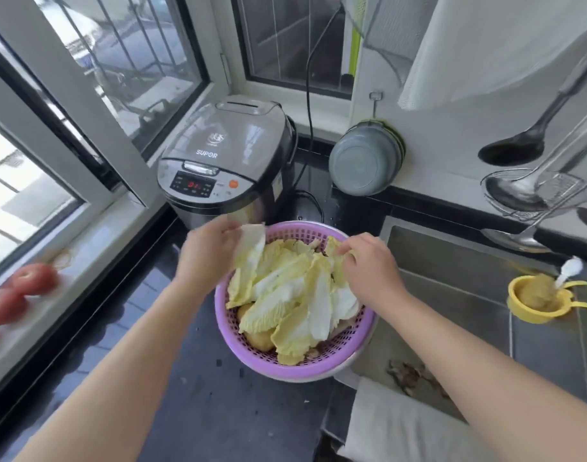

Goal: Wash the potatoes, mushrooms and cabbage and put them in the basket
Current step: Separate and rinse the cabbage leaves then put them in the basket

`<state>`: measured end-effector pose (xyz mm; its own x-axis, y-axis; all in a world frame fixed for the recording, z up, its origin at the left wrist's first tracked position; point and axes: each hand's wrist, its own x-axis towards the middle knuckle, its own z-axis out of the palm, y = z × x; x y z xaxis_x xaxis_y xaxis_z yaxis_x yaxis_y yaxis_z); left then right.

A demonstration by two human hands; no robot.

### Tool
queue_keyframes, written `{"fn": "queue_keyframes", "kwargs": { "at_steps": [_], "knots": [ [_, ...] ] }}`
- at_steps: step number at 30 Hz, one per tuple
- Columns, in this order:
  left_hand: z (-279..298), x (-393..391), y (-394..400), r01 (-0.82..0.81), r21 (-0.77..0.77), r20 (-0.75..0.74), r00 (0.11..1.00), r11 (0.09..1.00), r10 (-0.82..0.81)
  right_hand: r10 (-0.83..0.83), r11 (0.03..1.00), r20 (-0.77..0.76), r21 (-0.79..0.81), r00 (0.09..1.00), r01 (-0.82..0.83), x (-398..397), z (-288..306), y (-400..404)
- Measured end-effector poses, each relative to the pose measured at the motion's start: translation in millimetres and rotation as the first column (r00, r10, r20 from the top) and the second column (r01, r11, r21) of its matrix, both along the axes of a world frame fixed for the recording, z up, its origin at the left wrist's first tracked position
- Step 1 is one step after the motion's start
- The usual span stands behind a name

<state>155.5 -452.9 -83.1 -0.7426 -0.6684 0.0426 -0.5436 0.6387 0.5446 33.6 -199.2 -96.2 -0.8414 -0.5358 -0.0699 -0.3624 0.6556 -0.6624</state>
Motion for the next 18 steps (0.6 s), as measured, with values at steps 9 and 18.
{"fn": "queue_keyframes", "kwargs": {
  "at_steps": [9, 18],
  "knots": [
    [-2, -54, 171, 0.386, -0.068, 0.090, 0.921, 0.920, -0.380, -0.270, 0.954, 0.167, 0.184, 0.948, 0.239, 8, -9, 113],
    [-63, -67, 334, 0.681, 0.347, 0.610, 0.358, 0.645, -0.707, -0.482, 0.791, 0.304, 0.555, 0.821, 0.259, 34, -38, 280]
  ]
}}
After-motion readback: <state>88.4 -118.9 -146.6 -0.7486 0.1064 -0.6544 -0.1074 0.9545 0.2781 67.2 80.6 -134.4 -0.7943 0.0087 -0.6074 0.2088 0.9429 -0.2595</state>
